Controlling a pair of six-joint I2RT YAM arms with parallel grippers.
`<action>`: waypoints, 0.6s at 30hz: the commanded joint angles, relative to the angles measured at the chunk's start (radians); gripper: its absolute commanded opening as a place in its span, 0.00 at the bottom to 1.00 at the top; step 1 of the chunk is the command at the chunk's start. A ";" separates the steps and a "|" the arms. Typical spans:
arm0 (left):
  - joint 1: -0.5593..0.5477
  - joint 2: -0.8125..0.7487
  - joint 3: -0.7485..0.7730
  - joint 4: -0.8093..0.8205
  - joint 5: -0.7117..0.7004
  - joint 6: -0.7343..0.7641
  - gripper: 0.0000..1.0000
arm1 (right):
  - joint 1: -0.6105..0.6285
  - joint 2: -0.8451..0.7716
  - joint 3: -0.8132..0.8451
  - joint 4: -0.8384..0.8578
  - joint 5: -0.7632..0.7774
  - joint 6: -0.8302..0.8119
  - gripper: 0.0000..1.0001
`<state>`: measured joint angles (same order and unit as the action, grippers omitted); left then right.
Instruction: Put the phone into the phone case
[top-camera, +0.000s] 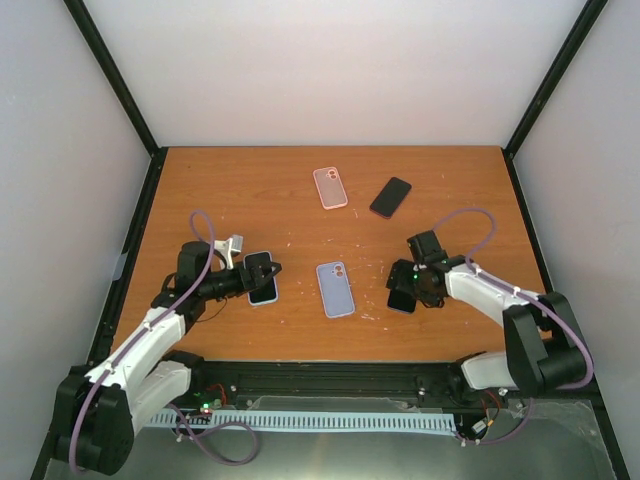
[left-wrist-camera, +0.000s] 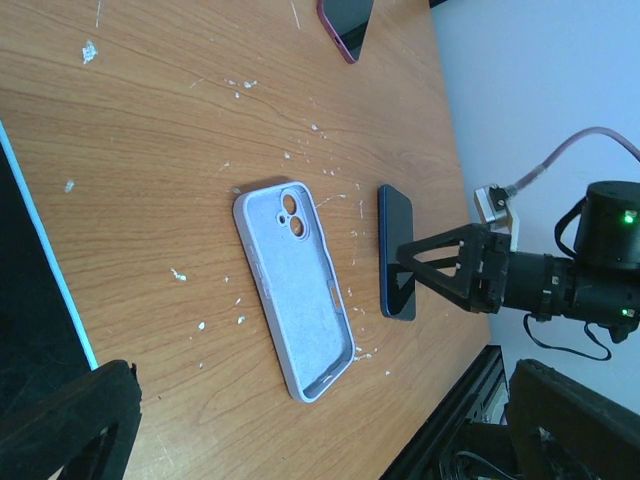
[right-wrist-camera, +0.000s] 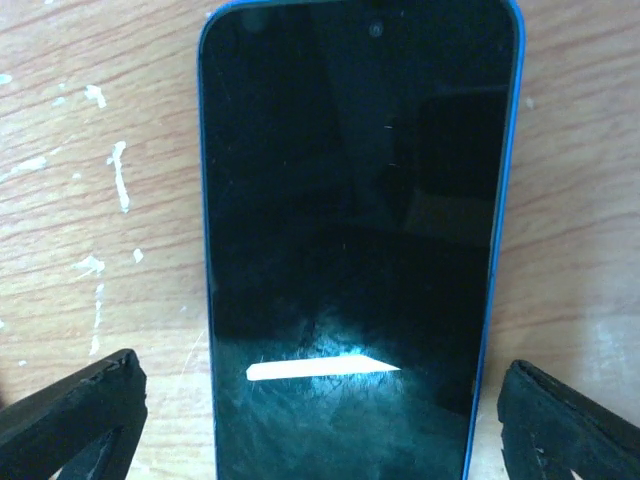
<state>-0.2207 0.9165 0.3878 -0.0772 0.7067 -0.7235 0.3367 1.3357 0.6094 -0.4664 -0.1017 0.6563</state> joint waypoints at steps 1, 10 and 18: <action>-0.006 -0.029 0.010 -0.013 -0.008 -0.006 1.00 | 0.039 0.100 0.030 -0.106 0.162 0.082 0.95; -0.006 -0.037 0.007 -0.037 -0.016 -0.001 0.99 | 0.081 0.254 0.090 -0.058 0.243 0.109 0.89; -0.006 -0.021 0.011 -0.044 -0.016 0.003 0.99 | 0.122 0.278 0.088 -0.051 0.238 0.121 0.84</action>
<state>-0.2211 0.8928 0.3878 -0.1135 0.6983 -0.7238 0.4389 1.5452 0.7506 -0.4816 0.1917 0.7395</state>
